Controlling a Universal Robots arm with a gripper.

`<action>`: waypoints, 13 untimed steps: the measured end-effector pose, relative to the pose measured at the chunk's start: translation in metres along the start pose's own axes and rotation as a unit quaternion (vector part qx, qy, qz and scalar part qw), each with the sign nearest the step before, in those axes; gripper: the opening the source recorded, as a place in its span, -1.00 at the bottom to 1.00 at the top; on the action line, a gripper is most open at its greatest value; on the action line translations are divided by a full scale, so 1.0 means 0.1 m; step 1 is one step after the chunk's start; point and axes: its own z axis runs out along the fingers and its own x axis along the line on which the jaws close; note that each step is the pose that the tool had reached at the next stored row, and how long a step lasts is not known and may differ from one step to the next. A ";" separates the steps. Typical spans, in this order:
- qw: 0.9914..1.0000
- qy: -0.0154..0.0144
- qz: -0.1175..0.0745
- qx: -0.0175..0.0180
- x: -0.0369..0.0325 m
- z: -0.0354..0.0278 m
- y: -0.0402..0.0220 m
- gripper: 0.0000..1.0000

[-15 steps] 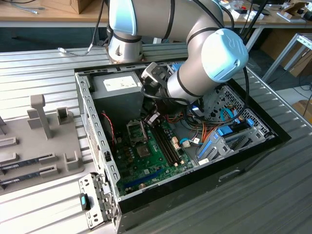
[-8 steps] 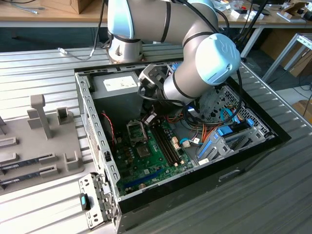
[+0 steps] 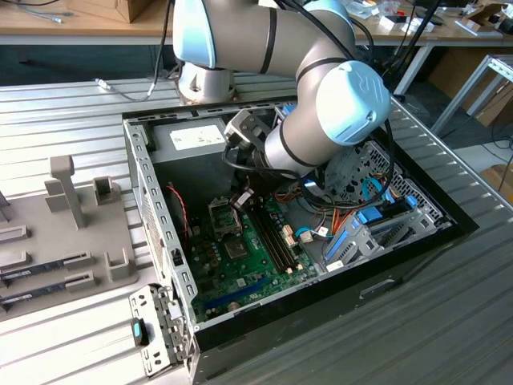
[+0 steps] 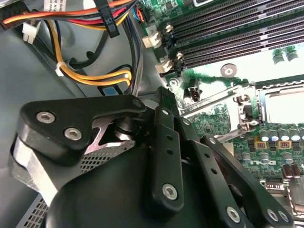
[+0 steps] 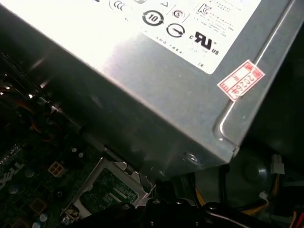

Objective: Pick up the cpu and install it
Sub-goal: 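Close the cpu cover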

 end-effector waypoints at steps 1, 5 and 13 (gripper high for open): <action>1.000 0.000 0.000 0.000 0.006 -0.002 -0.005 -0.79; 1.000 0.000 0.000 0.000 0.022 -0.009 -0.017 -0.79; 1.000 0.000 0.000 0.000 0.029 -0.063 -0.011 -0.79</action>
